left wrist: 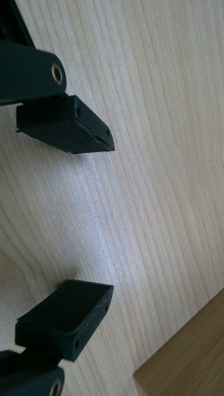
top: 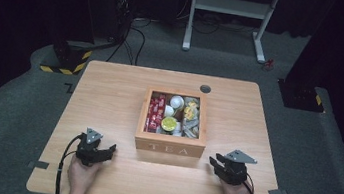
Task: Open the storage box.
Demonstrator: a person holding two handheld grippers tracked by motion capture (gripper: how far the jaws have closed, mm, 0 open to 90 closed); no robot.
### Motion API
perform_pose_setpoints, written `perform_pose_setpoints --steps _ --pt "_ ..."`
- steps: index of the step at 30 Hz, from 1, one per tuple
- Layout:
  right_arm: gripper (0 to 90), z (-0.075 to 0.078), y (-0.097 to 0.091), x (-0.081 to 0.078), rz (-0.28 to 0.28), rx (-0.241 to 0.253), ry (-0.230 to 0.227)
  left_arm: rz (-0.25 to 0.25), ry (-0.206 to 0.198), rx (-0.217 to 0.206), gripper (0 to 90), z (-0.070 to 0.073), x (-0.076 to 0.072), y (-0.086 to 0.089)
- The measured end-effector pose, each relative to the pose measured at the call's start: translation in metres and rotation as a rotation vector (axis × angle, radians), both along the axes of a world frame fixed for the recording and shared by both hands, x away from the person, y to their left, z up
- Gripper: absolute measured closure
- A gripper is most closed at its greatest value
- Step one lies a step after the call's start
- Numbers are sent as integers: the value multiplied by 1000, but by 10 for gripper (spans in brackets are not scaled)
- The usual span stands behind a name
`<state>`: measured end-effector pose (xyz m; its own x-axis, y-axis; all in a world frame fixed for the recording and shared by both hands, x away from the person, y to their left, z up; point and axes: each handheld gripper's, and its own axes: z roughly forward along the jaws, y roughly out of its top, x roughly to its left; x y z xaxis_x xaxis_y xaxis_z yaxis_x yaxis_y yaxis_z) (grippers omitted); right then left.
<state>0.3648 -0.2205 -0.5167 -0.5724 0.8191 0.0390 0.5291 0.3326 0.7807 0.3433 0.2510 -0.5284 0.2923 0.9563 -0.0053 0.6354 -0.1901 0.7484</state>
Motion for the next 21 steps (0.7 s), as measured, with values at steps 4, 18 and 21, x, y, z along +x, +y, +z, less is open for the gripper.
perform_pose_setpoints --steps 4,18,21 --pt "636 1 5 0 22 -11 15 0 0 -1 260 0 0 0" --pt "756 7 18 -11 99 -9 7 -2 0 0 259 0 0 0" --pt "779 7 22 -13 126 -10 6 0 -2 -2 259 0 0 0"
